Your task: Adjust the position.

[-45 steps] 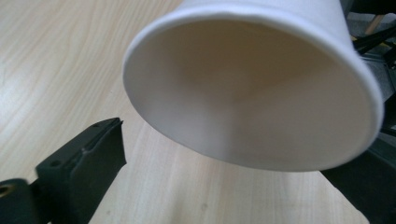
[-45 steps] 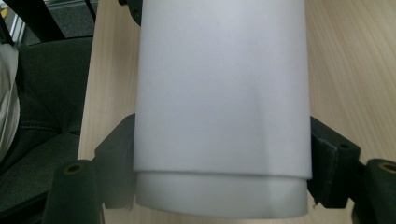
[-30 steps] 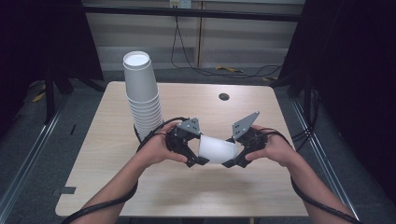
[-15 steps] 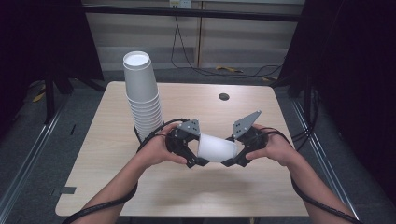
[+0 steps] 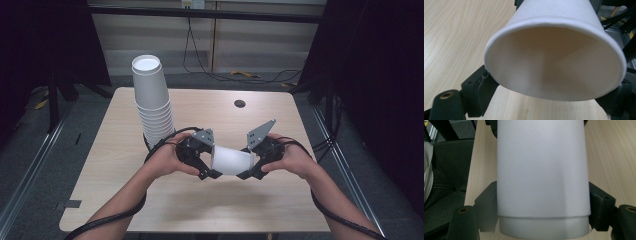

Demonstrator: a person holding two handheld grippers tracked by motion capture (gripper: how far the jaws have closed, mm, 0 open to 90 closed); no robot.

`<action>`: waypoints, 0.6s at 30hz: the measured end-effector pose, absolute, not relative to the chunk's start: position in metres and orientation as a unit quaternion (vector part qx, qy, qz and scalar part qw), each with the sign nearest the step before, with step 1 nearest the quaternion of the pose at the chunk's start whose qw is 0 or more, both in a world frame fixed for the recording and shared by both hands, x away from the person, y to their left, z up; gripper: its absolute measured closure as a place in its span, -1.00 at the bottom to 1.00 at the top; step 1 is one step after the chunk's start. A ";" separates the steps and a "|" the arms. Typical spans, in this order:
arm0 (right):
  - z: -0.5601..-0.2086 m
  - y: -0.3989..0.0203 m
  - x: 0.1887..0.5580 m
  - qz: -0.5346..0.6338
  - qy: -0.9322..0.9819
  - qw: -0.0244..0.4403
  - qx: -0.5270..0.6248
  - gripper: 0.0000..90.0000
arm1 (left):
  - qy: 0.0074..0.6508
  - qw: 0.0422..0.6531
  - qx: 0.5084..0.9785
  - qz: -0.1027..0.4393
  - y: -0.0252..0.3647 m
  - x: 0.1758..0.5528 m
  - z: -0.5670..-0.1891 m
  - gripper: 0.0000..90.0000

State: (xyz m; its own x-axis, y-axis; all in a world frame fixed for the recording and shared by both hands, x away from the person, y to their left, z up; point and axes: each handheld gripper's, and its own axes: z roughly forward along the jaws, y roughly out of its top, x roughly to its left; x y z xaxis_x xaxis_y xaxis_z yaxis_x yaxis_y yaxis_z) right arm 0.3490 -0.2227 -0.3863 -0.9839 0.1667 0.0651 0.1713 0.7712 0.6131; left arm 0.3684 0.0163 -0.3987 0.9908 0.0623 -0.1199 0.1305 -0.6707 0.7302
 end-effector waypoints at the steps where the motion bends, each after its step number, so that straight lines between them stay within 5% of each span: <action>1: -0.387 -0.223 0.349 -0.325 -0.941 0.004 -0.094 -0.47 | 0.056 0.401 0.914 -0.042 0.016 0.368 -0.398 -0.67; 8: -0.386 -0.218 0.347 -0.278 -0.956 -0.022 -0.091 -0.65 | 0.057 0.368 0.928 -0.026 0.012 0.366 -0.393 -0.66; 18: -0.382 -0.214 0.348 -0.256 -0.962 -0.029 -0.086 -0.64 | 0.058 0.314 0.948 -0.006 0.007 0.364 -0.388 -0.67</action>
